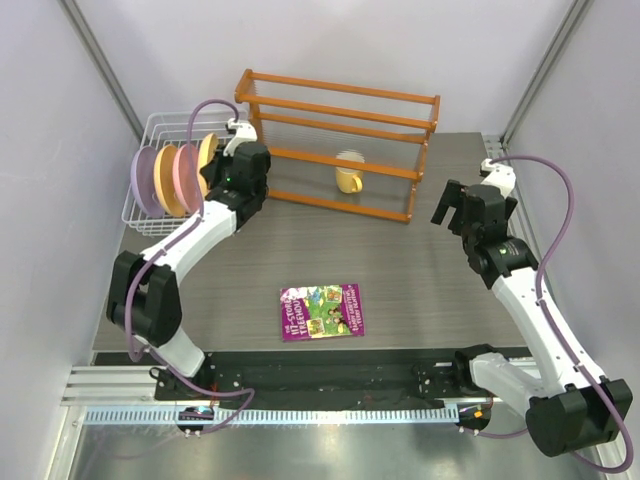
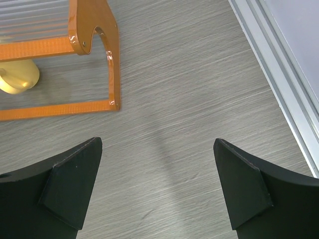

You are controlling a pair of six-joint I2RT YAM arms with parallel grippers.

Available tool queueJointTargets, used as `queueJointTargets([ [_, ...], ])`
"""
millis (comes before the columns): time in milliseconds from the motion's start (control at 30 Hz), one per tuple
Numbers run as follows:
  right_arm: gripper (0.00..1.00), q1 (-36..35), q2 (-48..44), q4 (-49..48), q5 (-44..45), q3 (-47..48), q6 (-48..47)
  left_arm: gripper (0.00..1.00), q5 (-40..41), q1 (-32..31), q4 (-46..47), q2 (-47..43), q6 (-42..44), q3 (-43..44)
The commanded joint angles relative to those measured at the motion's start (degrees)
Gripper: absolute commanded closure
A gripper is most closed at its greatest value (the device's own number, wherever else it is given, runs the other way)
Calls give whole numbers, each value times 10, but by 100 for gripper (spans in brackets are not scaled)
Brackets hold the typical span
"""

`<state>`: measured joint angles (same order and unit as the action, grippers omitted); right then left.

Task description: Unload the plates from the dish rack

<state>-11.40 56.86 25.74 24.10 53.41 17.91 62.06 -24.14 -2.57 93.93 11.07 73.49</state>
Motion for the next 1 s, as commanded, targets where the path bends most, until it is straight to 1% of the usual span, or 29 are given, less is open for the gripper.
queueJointTargets([
  [0, 0, 2, -18, -11, 2, 5, 4, 100, 57, -21, 48, -59, 36, 25],
  [67, 0, 1, -19, -11, -4, 7, 8, 100, 62, -28, 46, -83, 45, 27],
  [167, 0, 1, -19, -13, -26, 11, 14, 100, 53, -42, 27, -120, 34, 30],
  [200, 0, 1, -18, -13, -41, 12, 17, 100, 29, -48, 6, -130, 23, 31],
  [267, 0, 1, -17, -21, -65, 13, 23, 100, 1, -54, -47, -159, -31, 35],
  [300, 0, 1, -17, -24, -77, 13, 26, 100, -51, -56, -72, -168, -59, 38],
  [333, 0, 1, -16, -31, -104, 13, 29, 100, -81, -56, -121, -176, -108, 41],
  [367, 0, 1, -15, -37, -119, 14, 32, 100, -111, -56, -136, -192, -140, 42],
  [400, 0, 1, -15, -44, -140, 14, 38, 100, -183, -56, -146, -200, -158, 39],
  [433, 0, 1, -17, -55, -170, 13, 43, 100, -212, -56, -154, -207, -176, 35],
  [467, 0, 2, -14, -62, -191, 13, 48, 100, -243, -56, -159, -212, -210, 24],
  [500, 0, 1, -14, -73, -209, 13, 61, 100, -271, -56, -160, -219, -225, 17],
  [533, 0, 1, -12, -92, -227, 11, 66, 100, -325, -56, -159, -219, -237, 12],
  [567, 0, 1, -9, -102, -267, 8, 74, 100, -348, -56, -159, -218, -266, 3],
  [600, 0, 1, -6, -111, -280, 6, 90, 100, -370, -56, -158, -213, -276, 1],
  [633, 0, 1, -3, -130, -296, 6, 99, 100, -419, -56, -155, -211, -286, -4],
  [667, 1, 1, 0, -141, -324, -1, 106, 100, -437, -56, -146, -208, -310, -13],
  [733, 2, 0, 7, -173, -352, -6, 131, 100, -471, -56, -135, -202, -332, -23],
  [767, 3, 1, 10, -186, -379, -14, 138, 100, -493, -56, -130, -200, -340, -32],
  [867, 5, -2, 18, -219, -400, -22, 164, 100, -513, -56, -109, -191, -366, -42],
  [967, 7, -11, 27, -227, -407, -25, 167, 100, -527, -56, -100, -183, -380, -46],
])
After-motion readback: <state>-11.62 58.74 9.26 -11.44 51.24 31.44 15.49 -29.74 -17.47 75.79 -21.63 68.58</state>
